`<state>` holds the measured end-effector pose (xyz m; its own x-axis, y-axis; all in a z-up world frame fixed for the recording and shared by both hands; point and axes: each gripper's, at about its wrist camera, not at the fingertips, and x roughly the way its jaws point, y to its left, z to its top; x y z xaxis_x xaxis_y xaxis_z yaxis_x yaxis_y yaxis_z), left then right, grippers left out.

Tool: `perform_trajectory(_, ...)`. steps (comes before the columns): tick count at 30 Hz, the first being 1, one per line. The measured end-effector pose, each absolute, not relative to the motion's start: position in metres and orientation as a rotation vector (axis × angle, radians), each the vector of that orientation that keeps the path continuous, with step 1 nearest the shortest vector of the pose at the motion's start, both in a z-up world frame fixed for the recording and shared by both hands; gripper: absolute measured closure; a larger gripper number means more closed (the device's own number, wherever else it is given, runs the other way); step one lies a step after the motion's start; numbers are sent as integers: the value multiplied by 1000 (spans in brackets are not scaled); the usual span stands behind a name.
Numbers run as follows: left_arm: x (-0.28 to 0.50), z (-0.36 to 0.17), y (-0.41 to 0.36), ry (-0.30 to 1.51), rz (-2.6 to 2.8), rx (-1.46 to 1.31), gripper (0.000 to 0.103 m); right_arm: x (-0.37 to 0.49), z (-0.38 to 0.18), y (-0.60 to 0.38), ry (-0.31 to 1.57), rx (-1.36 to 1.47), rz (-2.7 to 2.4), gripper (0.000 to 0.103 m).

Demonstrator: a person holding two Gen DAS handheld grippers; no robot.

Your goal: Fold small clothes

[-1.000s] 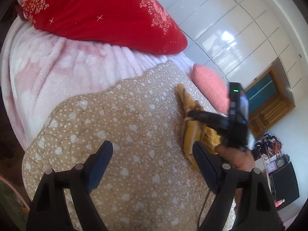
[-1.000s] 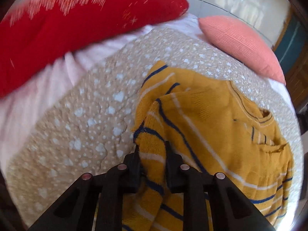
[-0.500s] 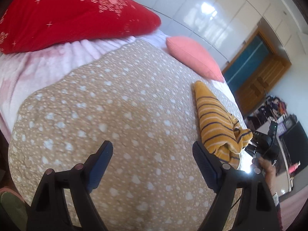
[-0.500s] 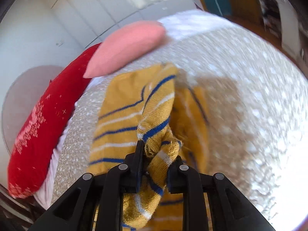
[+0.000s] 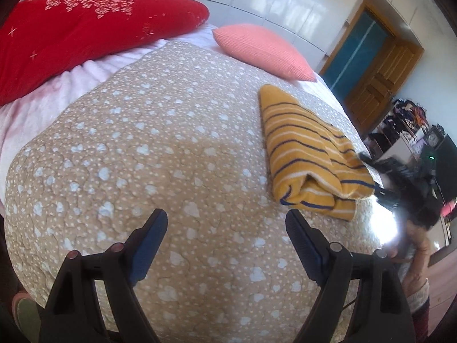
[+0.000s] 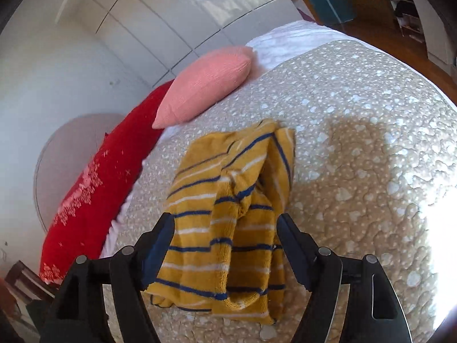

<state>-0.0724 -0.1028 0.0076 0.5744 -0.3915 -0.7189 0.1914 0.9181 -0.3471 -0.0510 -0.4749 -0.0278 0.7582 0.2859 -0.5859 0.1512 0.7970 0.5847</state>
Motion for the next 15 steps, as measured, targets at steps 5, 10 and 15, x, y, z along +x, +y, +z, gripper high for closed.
perform_trajectory(5, -67, 20, -111, 875, -367, -193, 19, -65, -71, -469, 816, 697, 97, 98)
perform_trajectory(10, -20, 27, -128, 876, -432, -196, 19, -76, -76, -490, 794, 804, 167, 97)
perform_trajectory(15, 50, 15, -166, 923, -562, -178, 17, -77, -49, -516, 633, 847, 114, 9)
